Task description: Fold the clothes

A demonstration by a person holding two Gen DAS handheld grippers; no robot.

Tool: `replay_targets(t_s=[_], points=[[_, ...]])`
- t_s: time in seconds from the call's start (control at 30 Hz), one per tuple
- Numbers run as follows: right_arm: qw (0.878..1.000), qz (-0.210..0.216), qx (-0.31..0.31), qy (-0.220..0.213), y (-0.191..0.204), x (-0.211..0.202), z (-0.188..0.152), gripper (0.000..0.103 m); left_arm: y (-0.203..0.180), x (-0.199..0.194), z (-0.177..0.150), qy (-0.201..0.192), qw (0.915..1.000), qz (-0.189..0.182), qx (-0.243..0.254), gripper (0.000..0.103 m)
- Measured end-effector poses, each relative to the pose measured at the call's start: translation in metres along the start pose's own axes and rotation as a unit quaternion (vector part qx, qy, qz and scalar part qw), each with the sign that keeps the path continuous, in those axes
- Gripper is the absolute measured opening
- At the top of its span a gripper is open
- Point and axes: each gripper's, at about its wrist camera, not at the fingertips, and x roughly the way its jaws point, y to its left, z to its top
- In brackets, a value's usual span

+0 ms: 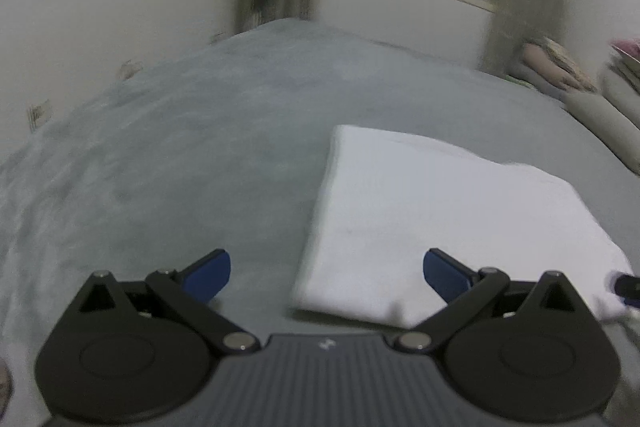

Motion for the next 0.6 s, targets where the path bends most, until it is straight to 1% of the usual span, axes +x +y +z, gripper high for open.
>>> replay_targets(t_s=[0.07,0.13,0.2,0.23,0.27,0.3,0.37,0.4,0.43,0.5,0.6], points=[[0.999,0.003,-0.034,-0.004,0.014,0.009,0.000,0.048,-0.024,0.002,-0.003,0.003,0.9997,-0.007,0.023,0.103],[0.998,0.005,-0.062,-0.003,0.027,0.017,-0.001,0.048,-0.049,0.008,-0.005,0.006,0.9983,0.007,0.057,0.103],[0.997,0.006,-0.077,0.003,0.037,0.023,-0.003,0.048,-0.062,0.012,-0.007,0.005,0.9973,0.012,0.073,0.103],[0.996,0.003,-0.086,0.008,0.039,0.026,-0.006,0.048,-0.065,0.018,-0.010,0.016,0.9968,0.013,0.077,0.103],[0.995,-0.001,-0.095,0.012,0.042,0.030,-0.009,0.049,-0.066,0.024,-0.014,0.032,0.9961,0.020,0.080,0.103],[0.994,-0.004,-0.111,0.015,0.044,0.034,-0.012,0.049,-0.063,0.029,-0.020,0.036,0.9961,0.019,0.079,0.103],[0.984,-0.008,-0.176,0.009,0.049,0.038,-0.023,0.049,-0.054,0.030,-0.023,0.033,0.9976,-0.001,0.061,0.103],[0.981,-0.006,-0.194,0.009,0.049,0.037,-0.023,0.049,-0.053,0.031,-0.022,0.035,0.9976,-0.005,0.059,0.103],[0.979,-0.004,-0.203,0.012,0.048,0.038,-0.023,0.048,-0.053,0.031,-0.022,0.035,0.9972,-0.006,0.065,0.103],[0.982,0.004,-0.190,0.019,0.043,0.040,-0.019,0.048,-0.054,0.032,-0.025,0.029,0.9964,-0.008,0.079,0.103],[0.981,0.000,-0.191,0.014,0.042,0.041,-0.022,0.048,-0.046,0.029,-0.026,0.032,0.9961,-0.011,0.081,0.103]])
